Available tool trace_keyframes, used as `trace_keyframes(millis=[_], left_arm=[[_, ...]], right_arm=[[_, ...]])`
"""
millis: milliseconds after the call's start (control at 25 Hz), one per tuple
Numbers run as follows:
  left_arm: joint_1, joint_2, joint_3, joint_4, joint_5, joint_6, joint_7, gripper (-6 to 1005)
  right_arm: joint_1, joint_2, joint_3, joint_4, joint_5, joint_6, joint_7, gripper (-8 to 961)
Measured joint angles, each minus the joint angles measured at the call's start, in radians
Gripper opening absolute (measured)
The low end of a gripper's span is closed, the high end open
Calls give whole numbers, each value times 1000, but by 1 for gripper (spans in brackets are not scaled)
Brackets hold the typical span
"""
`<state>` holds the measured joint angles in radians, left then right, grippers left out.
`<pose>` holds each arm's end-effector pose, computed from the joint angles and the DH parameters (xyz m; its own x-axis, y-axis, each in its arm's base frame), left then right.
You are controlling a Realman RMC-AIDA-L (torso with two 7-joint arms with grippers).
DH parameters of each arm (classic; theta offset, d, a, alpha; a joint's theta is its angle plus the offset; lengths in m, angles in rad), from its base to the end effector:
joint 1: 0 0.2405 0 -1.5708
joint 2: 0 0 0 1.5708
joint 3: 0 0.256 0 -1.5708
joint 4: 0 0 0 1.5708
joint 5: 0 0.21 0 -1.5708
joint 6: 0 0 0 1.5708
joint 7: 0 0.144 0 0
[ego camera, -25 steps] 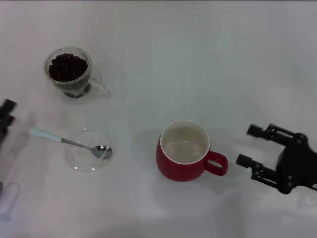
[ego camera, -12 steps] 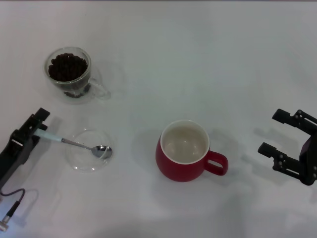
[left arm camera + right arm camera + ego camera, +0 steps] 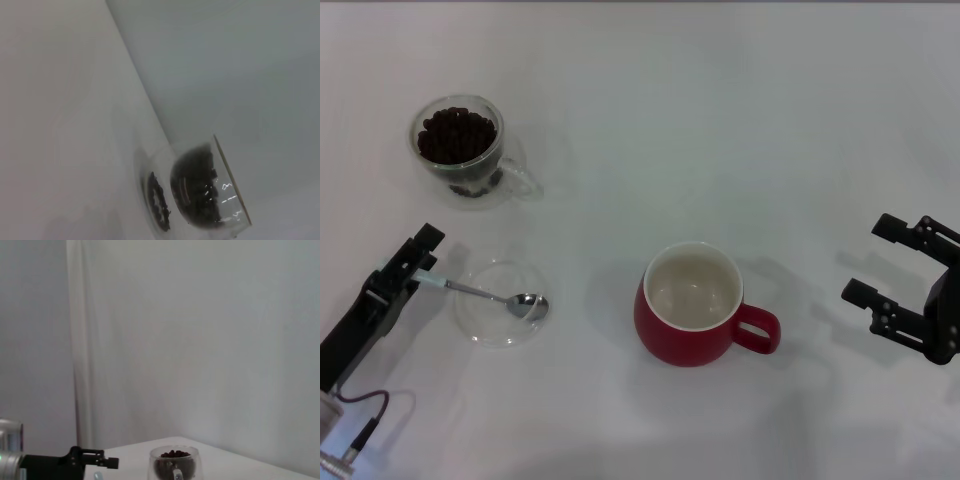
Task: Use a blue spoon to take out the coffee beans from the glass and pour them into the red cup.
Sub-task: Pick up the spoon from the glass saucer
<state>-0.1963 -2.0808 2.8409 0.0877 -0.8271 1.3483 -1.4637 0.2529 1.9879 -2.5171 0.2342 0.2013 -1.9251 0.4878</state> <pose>-0.3539 0.2060 -0.0679 -0.3060 0.5152 0.8006 0.9207 -0.0536 0.3865 0.3498 0.1683 0.0078 0.6951 -0.0385 -0.7179 -0.4538 -0.7980 -0.3966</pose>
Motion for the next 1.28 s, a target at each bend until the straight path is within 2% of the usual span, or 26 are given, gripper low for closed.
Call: trace_keyframes(millis=[360,600,800,1120,1280], left_arm=[[22,1,-4,3,-4,6,8,619],[21,1,-2,-3,-4,3,8,528],[19,1,-3,-5,-5,-3,17,263],[17,6,-8,-14,-16,1,29,162],[12,12,-10,-41,-24,50,23,124]], right_arm=[[-2,5,0,1,12,18,1,780],[3,9,-1,0,12,22,1,780],[5,11,-2,-1,12,25,2,780],[5,12,-2,-9,12,40,2,781],[5,13,-2,-10,12,42,2,781]])
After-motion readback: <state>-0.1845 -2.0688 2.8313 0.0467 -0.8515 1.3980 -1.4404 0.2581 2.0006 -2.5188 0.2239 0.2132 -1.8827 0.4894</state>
